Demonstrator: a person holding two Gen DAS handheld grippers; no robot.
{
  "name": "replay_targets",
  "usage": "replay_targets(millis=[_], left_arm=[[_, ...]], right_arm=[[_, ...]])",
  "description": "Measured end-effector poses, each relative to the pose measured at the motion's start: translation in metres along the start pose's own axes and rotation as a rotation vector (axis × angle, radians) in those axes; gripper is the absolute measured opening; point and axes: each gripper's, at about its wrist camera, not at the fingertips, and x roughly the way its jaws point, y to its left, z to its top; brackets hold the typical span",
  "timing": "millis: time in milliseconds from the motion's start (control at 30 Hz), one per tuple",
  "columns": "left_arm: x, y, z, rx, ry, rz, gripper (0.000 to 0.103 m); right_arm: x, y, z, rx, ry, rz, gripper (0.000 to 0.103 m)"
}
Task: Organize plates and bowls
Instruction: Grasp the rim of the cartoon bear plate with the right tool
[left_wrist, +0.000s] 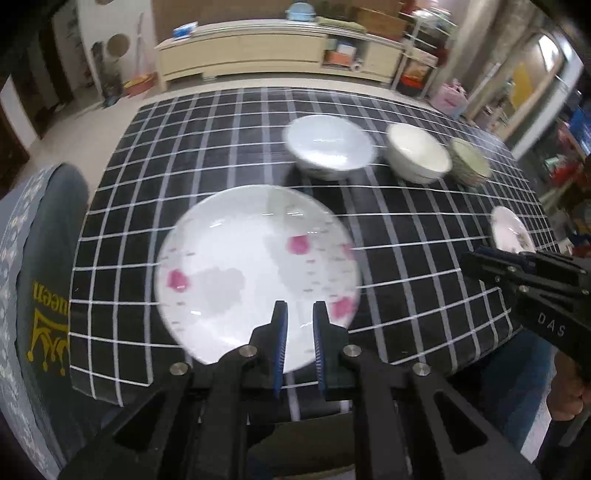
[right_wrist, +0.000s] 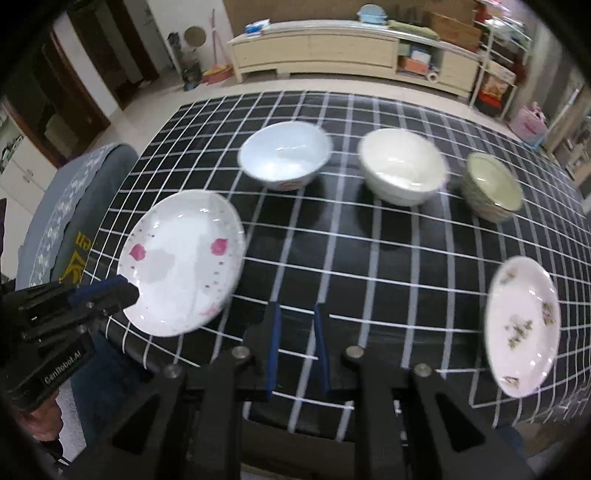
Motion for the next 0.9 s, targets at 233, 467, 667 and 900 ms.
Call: replay_targets(millis=[233,467,667,900], left_arm=[[0.002,-0.066,0.015,0.073,0.004,-0.049,0.019],[0.006,-0.132,0.031,0.156,0.008,-0.085,0.021],[0.018,-0.194,0.046,0.24,0.027,-0.112,0.025],[0.048,-0.25,0.06,0.257,0.078,-0.16,0.025]], right_arm=[[-0.025,-0.054,-0.013,0.068,-0.033,-0.008,0.032],[-0.045,-0.113,-0.025,0.14,-0.061,-0.026,0.04],[-0.055,-0.167,-0.036,0.203,-0.062,-0.056,0.042],[-0.057,-0.234,-0.046,0.288,-0.041,-0.085,0.044]])
